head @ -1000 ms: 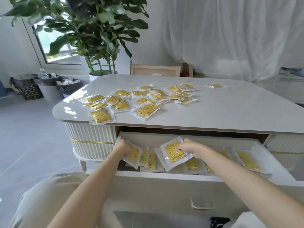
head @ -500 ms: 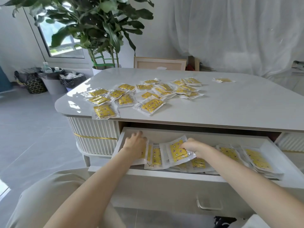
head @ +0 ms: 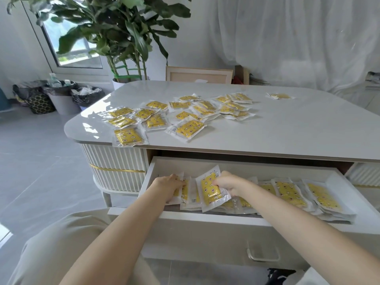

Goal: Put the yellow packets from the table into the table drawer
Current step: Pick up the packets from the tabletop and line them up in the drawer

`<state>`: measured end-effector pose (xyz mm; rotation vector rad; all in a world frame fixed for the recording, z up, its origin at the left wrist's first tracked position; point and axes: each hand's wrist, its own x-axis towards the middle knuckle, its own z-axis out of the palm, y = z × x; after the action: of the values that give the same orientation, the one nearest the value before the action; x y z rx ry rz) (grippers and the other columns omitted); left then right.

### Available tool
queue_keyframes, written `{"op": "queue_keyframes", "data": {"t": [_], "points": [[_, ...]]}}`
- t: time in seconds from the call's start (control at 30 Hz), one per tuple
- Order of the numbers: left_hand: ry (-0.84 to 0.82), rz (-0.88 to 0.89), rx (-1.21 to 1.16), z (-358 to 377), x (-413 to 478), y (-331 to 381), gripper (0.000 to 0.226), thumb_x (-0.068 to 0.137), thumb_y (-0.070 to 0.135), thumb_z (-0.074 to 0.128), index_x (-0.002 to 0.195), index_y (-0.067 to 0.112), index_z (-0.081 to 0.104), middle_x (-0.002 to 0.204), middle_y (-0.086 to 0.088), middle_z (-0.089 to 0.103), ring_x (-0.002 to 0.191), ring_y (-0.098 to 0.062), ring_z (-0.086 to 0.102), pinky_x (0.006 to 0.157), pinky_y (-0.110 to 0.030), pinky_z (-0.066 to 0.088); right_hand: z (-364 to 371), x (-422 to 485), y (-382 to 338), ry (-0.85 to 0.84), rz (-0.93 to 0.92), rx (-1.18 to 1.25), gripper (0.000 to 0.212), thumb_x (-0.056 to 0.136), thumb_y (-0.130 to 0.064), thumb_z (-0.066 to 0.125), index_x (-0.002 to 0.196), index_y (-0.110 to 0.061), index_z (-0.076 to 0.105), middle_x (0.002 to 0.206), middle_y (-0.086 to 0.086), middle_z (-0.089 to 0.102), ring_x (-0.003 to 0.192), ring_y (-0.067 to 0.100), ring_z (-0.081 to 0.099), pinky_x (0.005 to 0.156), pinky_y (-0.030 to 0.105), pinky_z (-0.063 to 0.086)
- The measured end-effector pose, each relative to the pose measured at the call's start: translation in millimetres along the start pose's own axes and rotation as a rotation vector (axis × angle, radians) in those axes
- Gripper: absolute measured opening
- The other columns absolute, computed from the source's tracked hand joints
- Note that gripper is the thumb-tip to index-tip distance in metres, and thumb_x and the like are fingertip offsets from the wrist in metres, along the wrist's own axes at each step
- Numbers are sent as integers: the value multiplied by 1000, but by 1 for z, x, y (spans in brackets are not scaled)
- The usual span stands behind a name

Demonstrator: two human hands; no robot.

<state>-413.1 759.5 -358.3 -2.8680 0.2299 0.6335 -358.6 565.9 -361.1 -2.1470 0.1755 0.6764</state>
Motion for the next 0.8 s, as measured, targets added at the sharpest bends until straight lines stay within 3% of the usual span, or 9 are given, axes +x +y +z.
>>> {"op": "queue_keyframes", "data": {"t": [0.07, 0.13, 0.2, 0.3, 0.43, 0.57, 0.6, 0.7, 0.8], "points": [[26, -2, 13, -2, -3, 6, 82, 86, 3, 59, 151, 30, 16, 148, -4, 29, 126, -26, 48, 95, -36, 46, 2, -10, -4, 31, 4, -18, 37, 93, -2, 45, 131, 1, 46, 128, 18, 55, 117, 31, 57, 94, 37, 49], [55, 6, -8, -5, -3, 13, 80, 86, 4, 59, 150, 28, 18, 148, -4, 29, 125, -28, 48, 93, -39, 47, -2, -14, -4, 54, 26, -15, 39, 95, -2, 43, 133, 2, 42, 129, 18, 52, 116, 30, 54, 98, 41, 47], [88, 38, -65, -11, -4, 20, 77, 85, 14, 64, 148, 28, 23, 146, -3, 31, 125, -28, 48, 91, -39, 48, -10, -14, -1, 81, 56, -12, 42, 96, -3, 45, 137, 3, 38, 130, 20, 49, 108, 28, 52, 102, 46, 44], [118, 128, -161, -21, -5, 31, 77, 83, 26, 68, 147, 30, 27, 144, -1, 36, 125, -25, 48, 92, -39, 49, -31, -15, 4, 121, 86, -4, 32, 96, -4, 44, 126, 4, 45, 112, 14, 55, 89, 24, 54, 94, 44, 49], [136, 226, -174, -28, -4, 40, 83, 81, 37, 69, 149, 32, 23, 146, 1, 37, 129, -22, 45, 98, -40, 46, -57, -18, 10, 220, 63, -20, 29, 95, 2, 40, 122, 3, 49, 125, 21, 57, 104, 28, 60, 89, 37, 51], [102, 243, -145, -29, 0, 45, 86, 79, 39, 71, 149, 32, 21, 148, 2, 35, 132, -20, 43, 102, -40, 44, -60, -22, 16, 253, 106, -16, 43, 94, 8, 35, 137, 4, 35, 127, 18, 52, 111, 27, 57, 98, 48, 48], [92, 251, -134, -30, 1, 46, 87, 79, 39, 72, 149, 34, 21, 149, 3, 33, 133, -19, 41, 104, -39, 43, -59, -21, 19, 256, 117, -35, 43, 94, 9, 33, 137, 4, 36, 125, 17, 53, 106, 23, 57, 98, 47, 48], [68, 281, -130, -30, 1, 47, 87, 77, 40, 73, 147, 41, 21, 151, 6, 30, 136, -15, 38, 104, -37, 42, -57, -18, 25, 280, 106, -126, 44, 93, 11, 33, 136, 6, 37, 96, 12, 52, 81, 18, 49, 89, 33, 51], [54, 304, -99, -30, 2, 49, 86, 76, 44, 73, 146, 44, 23, 150, 6, 30, 136, -16, 37, 102, -38, 42, -61, -22, 27, 341, 56, -323, 42, 92, 8, 43, 134, 6, 39, 106, 15, 55, 84, 22, 49, 78, 32, 54]]}}
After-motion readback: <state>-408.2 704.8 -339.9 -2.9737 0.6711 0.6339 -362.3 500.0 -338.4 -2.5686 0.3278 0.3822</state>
